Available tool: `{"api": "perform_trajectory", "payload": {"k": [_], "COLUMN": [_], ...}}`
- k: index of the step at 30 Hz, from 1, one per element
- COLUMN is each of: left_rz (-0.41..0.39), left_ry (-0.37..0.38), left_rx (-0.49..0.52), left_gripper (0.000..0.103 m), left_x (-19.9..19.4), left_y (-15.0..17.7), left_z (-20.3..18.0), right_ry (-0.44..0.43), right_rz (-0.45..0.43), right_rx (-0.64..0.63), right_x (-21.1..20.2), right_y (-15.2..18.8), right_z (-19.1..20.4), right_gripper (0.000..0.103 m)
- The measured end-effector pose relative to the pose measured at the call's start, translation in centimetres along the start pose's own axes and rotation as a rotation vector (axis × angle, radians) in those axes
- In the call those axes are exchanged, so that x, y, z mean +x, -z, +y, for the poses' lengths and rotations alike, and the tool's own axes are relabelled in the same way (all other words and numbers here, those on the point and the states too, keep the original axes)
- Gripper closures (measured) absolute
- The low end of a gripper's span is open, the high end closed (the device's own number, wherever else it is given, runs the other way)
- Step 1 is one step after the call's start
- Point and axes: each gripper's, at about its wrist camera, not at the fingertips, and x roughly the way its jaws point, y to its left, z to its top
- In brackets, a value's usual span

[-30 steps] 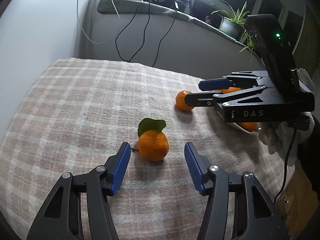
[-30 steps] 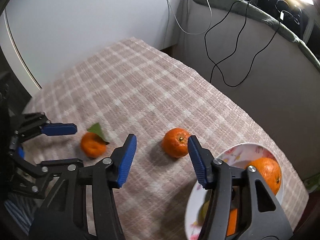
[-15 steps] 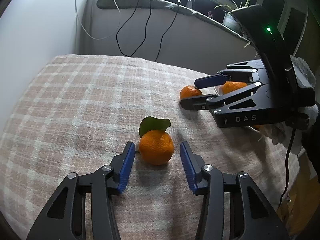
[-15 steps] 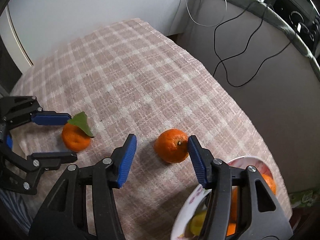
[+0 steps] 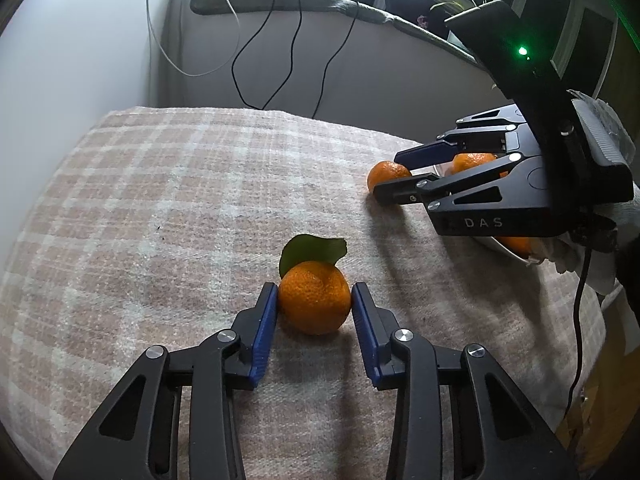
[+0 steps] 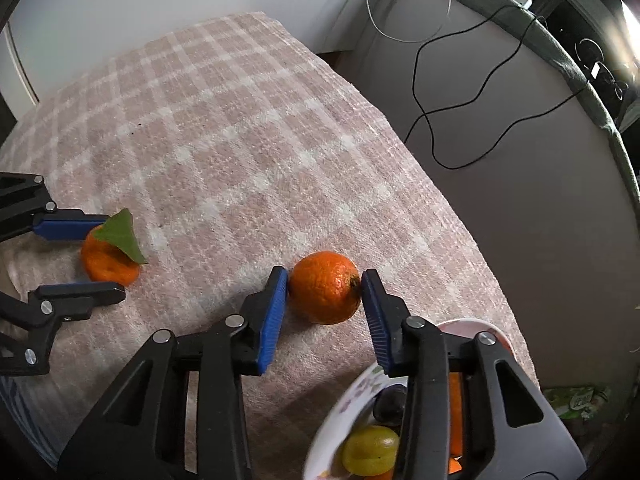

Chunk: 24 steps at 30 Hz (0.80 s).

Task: Organize fruits
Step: 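Close the left gripper on the leafy tangerine while the right closes on the small tangerine, then carry both tangerines in the left and right grippers over the plate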

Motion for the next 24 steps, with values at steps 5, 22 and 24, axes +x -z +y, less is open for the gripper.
{"api": "perform_trajectory", "payload": {"k": [5, 22, 24], "left_rz": [-0.006, -0.053, -0.062], "left_ry": [0.003, -0.006, -0.006], "left_rx": [-0.002, -0.012, -0.009], "left_gripper": [0.068, 0.068, 0.068], "left_x": [-0.1, -2.5, -2.9], "left_y": [0.0, 0.4, 0.2], "left_z": [0.1, -0.4, -0.5], "right_ry": [-0.005, -0.117, -0.128], "right_rz": [-0.013, -0.194, -0.222], "right_rx": [0.019, 0.177, 0.205], "right_x": [-0.2, -5.9, -6.8], "right_y": [0.1, 2.8, 3.5], "right_z": [-0.1, -0.7, -1.2], "right_gripper": [0.064, 0.065, 0.065]}}
